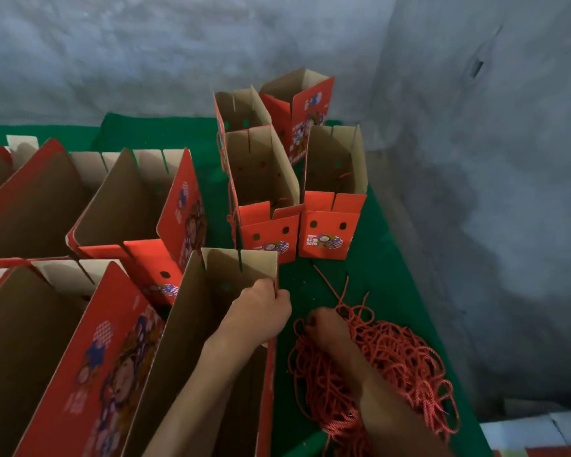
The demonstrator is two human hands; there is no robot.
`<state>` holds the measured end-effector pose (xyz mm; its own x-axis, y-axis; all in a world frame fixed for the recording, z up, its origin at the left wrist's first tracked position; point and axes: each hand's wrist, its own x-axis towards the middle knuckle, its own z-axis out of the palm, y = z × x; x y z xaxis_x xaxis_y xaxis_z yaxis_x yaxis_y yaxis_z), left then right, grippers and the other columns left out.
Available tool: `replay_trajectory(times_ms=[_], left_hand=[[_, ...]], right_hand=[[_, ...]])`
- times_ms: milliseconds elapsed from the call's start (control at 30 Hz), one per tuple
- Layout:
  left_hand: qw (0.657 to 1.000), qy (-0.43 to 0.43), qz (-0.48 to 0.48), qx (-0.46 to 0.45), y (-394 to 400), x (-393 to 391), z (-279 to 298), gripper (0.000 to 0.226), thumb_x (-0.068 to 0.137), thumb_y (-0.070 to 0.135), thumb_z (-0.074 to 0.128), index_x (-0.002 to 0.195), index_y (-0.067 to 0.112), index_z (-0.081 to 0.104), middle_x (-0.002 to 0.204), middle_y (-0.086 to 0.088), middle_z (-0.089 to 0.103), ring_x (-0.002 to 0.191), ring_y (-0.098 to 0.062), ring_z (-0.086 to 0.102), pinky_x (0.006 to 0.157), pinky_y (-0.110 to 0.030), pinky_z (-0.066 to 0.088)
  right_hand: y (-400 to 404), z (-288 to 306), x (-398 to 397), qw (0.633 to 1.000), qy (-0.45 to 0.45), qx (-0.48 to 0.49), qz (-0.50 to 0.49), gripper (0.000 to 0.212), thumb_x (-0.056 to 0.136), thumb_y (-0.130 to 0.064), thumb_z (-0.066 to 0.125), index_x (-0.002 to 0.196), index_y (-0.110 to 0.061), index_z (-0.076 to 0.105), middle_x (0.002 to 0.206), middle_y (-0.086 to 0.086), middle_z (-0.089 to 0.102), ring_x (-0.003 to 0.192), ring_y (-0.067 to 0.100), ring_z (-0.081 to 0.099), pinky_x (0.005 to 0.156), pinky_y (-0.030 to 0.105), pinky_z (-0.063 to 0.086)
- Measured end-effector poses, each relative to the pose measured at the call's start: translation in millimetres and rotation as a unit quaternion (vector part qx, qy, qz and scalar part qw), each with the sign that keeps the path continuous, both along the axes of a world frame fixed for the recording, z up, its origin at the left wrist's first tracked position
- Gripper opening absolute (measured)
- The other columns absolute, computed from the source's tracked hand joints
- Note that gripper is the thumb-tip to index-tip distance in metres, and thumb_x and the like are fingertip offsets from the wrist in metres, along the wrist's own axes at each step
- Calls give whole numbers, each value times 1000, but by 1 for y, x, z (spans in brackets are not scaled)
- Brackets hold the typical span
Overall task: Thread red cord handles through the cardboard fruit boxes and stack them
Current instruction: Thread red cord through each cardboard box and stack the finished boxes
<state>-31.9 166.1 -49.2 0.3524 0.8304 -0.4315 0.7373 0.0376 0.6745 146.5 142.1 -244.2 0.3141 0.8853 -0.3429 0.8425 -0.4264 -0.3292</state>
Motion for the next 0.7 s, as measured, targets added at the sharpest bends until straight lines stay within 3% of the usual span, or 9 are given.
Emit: replay_trajectory(times_ms=[200,333,400,467,567,700], left_hand=[[998,-10,9,-56,6,-3,-8,21,97,42,44,92,25,54,94,0,65,83,-18,65,83,-39,58],[995,-16,17,-95,8,-5,-10,21,98,41,43,83,27,48,92,0,63,83,-20,65,80,-39,59],[993,-19,21,-110,7,-6,-10,21,98,42,42,84,27,46,94,-1,62,85,-22,65,70,-36,60],[991,-32,31,-126,6,-7,-9,20,99,42,41,85,28,44,94,-2,61,81,-22,66,49,-26,56],[990,-37,43,-128,6,-9,-9,20,99,41,41,85,27,45,91,-2,61,77,-22,65,45,-26,55],[988,-37,46,-141,7,-10,-9,19,98,42,40,86,28,44,93,-2,60,80,-24,65,41,-23,52]], right_hand=[[1,11,-3,1000,14,1,-2,20,92,-24,56,82,-16,72,98,11,77,94,32,72,84,37,56],[2,15,1,999,-21,-27,23,24,100,-23,51,109,-9,69,113,15,73,107,35,69,92,41,53],[-3,14,3,996,-46,-67,48,30,99,-30,57,117,-10,68,118,15,72,110,33,69,92,40,54],[-7,8,3,996,-19,-74,47,27,97,-26,60,109,-6,73,111,16,74,102,32,72,85,38,57],[-10,7,3,999,33,-34,22,20,98,-22,60,98,-9,75,103,12,76,95,28,72,81,34,56],[-8,24,6,990,86,110,3,21,100,-35,64,97,-20,78,100,-4,72,96,12,62,87,34,50]])
